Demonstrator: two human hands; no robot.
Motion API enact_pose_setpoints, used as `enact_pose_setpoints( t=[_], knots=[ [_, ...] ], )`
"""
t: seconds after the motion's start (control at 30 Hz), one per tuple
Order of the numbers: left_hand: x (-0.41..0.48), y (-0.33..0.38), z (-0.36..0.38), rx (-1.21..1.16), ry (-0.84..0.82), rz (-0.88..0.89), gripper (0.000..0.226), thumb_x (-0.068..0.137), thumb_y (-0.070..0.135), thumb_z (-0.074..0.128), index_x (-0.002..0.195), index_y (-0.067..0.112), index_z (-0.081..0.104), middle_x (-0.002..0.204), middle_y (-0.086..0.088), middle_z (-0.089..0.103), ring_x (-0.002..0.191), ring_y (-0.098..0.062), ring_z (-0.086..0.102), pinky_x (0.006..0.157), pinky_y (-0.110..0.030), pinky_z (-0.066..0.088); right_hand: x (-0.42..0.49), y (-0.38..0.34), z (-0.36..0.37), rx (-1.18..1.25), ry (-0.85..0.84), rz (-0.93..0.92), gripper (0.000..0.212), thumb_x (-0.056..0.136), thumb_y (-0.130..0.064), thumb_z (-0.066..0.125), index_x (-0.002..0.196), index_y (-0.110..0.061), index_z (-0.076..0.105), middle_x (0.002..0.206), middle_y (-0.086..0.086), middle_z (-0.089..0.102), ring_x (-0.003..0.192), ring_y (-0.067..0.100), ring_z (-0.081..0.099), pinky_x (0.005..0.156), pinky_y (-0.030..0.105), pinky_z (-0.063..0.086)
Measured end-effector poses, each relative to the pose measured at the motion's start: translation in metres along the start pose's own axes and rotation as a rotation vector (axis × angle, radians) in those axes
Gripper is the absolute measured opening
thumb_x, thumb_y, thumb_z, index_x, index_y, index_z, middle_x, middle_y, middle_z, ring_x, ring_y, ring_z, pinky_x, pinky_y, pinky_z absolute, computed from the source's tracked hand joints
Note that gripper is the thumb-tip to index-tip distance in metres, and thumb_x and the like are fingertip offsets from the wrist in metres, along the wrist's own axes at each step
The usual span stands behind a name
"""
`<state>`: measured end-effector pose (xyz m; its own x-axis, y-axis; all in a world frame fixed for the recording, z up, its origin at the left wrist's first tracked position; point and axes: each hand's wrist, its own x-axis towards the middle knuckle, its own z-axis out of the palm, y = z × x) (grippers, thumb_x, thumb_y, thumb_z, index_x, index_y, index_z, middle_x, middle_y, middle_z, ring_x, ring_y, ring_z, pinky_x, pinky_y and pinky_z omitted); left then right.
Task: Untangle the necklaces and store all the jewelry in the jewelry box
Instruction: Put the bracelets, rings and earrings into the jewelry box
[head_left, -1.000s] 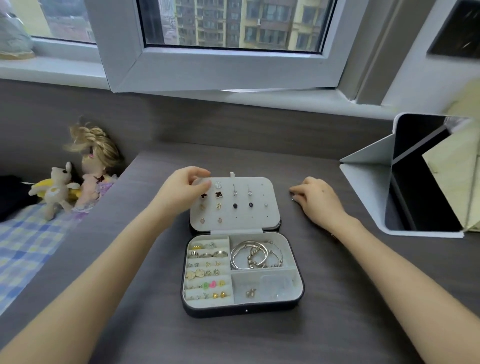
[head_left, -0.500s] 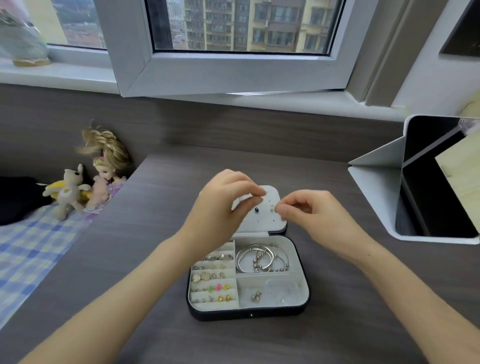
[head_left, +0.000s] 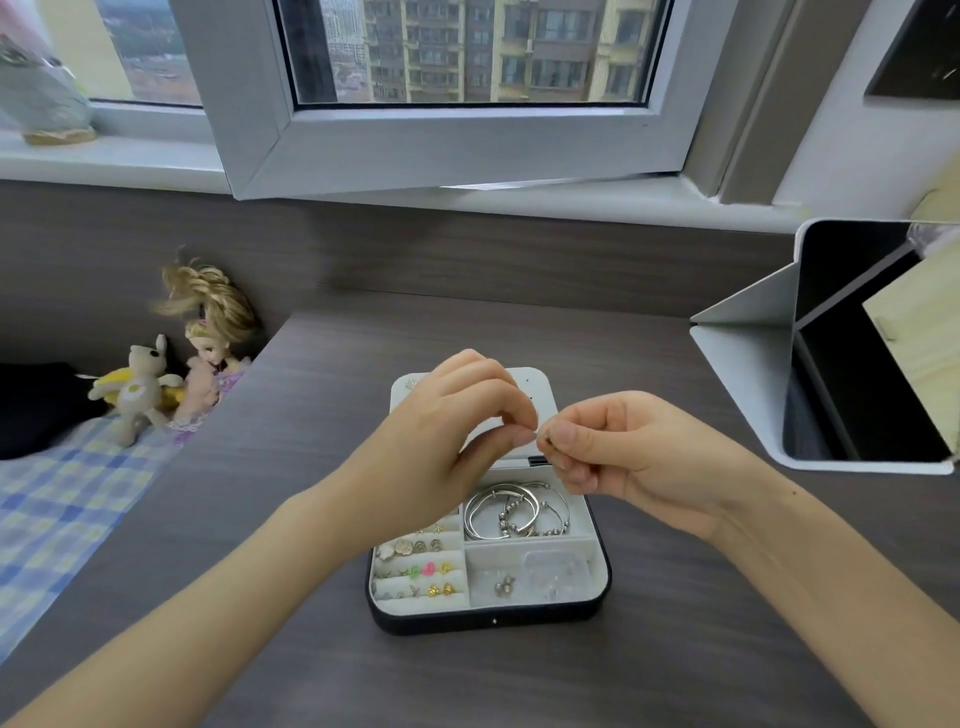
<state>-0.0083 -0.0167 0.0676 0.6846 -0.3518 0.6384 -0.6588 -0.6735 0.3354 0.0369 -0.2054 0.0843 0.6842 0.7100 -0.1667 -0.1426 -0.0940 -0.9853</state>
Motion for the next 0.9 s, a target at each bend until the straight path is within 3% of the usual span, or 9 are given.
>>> enact_pose_setpoints(
  t=[0.07,0.17,0.4,0.5,0.7,0.9],
  knots=[
    [0.002,0.002,0.001,-0.065,-0.053,-0.063,0.022,0.094,0.022,0.046,0.082,0.011,0.060,0.081,0.007,0.055,0.079,-0.007,0.045,0.075,-0.010,0.034,-0.003,-0.002,0.002,-0.060,0.018,-0.022,0.013,0.078,-0.021,0.072,0.071,-0.011,0.071,0.060,-0.002,0.054,0.056,0.009,0.044,0.059,0.021,0.039],
    [0.004,0.005,0.002,-0.166,-0.105,-0.152,0.027,0.095,0.028,0.039,0.076,0.016,0.054,0.075,0.012,0.048,0.073,-0.004,0.043,0.069,-0.013,0.033,-0.007,-0.006,0.005,-0.146,0.057,-0.070,0.020,0.072,-0.025,0.065,0.076,-0.006,0.068,0.057,-0.005,0.054,0.054,0.008,0.043,0.059,0.021,0.037],
    [0.008,0.018,0.010,-0.218,0.035,-0.274,0.020,0.095,0.019,0.043,0.076,0.018,0.047,0.070,0.014,0.043,0.068,0.000,0.040,0.065,-0.011,0.031,-0.010,-0.011,0.008,-0.184,0.112,-0.098,0.019,0.073,-0.025,0.063,0.077,-0.006,0.068,0.054,-0.007,0.054,0.052,0.007,0.043,0.059,0.021,0.037],
    [0.008,0.019,0.014,-0.211,0.043,-0.300,0.021,0.095,0.021,0.042,0.075,0.019,0.047,0.066,0.016,0.040,0.065,0.002,0.041,0.062,-0.010,0.030,-0.011,-0.011,0.007,-0.209,0.150,-0.097,0.012,0.082,-0.016,0.062,0.079,-0.005,0.068,0.052,-0.009,0.054,0.052,0.007,0.042,0.062,0.024,0.035],
    [0.006,0.018,0.015,-0.197,0.051,-0.340,0.031,0.096,0.035,0.037,0.067,0.030,0.047,0.063,0.012,0.049,0.065,-0.003,0.049,0.061,-0.012,0.034,-0.010,-0.009,0.010,-0.206,0.197,-0.066,0.013,0.088,-0.009,0.060,0.081,-0.003,0.068,0.053,-0.007,0.054,0.051,0.007,0.041,0.060,0.023,0.036],
    [0.002,0.019,0.011,-0.461,-0.059,-0.454,0.032,0.093,0.035,0.036,0.072,0.022,0.056,0.070,0.014,0.055,0.071,-0.001,0.051,0.070,-0.018,0.042,-0.010,-0.012,0.007,-0.243,0.217,-0.058,0.015,0.088,-0.010,0.061,0.083,0.001,0.069,0.054,-0.006,0.055,0.051,0.007,0.041,0.062,0.025,0.036]
  ],
)
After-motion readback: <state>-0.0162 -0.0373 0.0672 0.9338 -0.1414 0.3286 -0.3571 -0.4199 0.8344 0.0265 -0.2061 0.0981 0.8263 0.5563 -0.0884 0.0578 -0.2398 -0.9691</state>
